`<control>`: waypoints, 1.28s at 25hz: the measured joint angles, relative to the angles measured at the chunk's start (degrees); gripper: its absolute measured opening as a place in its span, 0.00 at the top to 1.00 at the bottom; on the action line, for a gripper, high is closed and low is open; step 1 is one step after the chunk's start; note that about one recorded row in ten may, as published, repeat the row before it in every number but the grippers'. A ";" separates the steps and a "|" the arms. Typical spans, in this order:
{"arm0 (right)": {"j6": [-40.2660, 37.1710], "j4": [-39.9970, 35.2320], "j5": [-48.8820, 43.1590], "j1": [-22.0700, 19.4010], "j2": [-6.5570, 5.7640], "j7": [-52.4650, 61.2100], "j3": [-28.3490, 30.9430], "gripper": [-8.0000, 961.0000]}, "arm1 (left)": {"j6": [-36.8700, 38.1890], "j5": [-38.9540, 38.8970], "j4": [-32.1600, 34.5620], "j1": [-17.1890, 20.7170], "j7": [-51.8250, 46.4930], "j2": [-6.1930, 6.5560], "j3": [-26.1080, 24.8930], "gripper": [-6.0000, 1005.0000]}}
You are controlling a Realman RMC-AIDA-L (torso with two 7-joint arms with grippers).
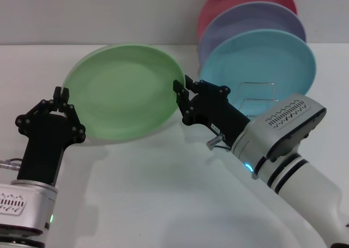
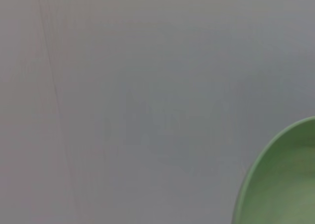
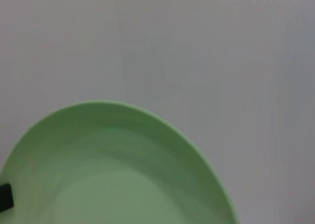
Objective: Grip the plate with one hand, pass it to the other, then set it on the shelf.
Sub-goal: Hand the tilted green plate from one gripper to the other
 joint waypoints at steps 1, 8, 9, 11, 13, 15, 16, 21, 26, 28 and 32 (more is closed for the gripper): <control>0.01 0.01 0.00 0.02 0.00 0.00 0.00 0.83 | 0.00 0.04 0.02 0.00 0.00 0.00 0.00 0.88; 0.01 0.02 0.00 0.11 -0.01 0.00 0.00 0.84 | 0.04 0.15 0.08 0.01 0.00 0.00 0.15 0.88; 0.01 0.02 0.00 0.15 -0.01 -0.01 0.00 0.85 | 0.07 0.18 0.08 0.03 0.00 0.00 0.17 0.88; 0.02 0.02 0.00 0.23 -0.01 0.00 0.00 0.85 | 0.09 0.20 0.09 0.06 0.00 0.00 0.17 0.88; 0.05 0.01 0.00 0.27 -0.01 0.00 0.00 0.86 | 0.10 0.24 0.09 0.07 0.00 0.00 0.18 0.88; 0.07 0.02 0.00 0.28 -0.01 0.00 0.00 0.86 | 0.12 0.26 0.12 0.08 0.00 0.00 0.18 0.88; 0.07 0.01 0.00 0.28 -0.01 0.00 0.00 0.86 | 0.12 0.27 0.14 0.08 0.00 0.00 0.18 0.88; 0.10 0.00 0.00 0.28 -0.01 0.00 0.00 0.87 | 0.15 0.31 0.19 0.09 0.00 0.00 0.18 0.88; 0.10 -0.12 0.01 0.28 -0.01 0.00 0.01 0.87 | 0.17 0.32 0.18 0.08 0.00 0.00 0.18 0.88; 0.13 -0.15 0.01 0.28 -0.01 -0.01 0.00 0.88 | 0.18 0.32 0.18 0.08 0.00 0.00 0.18 0.88; 0.18 -0.16 0.01 0.28 -0.01 0.00 0.00 0.90 | 0.18 0.33 0.14 0.08 0.00 0.00 0.18 0.87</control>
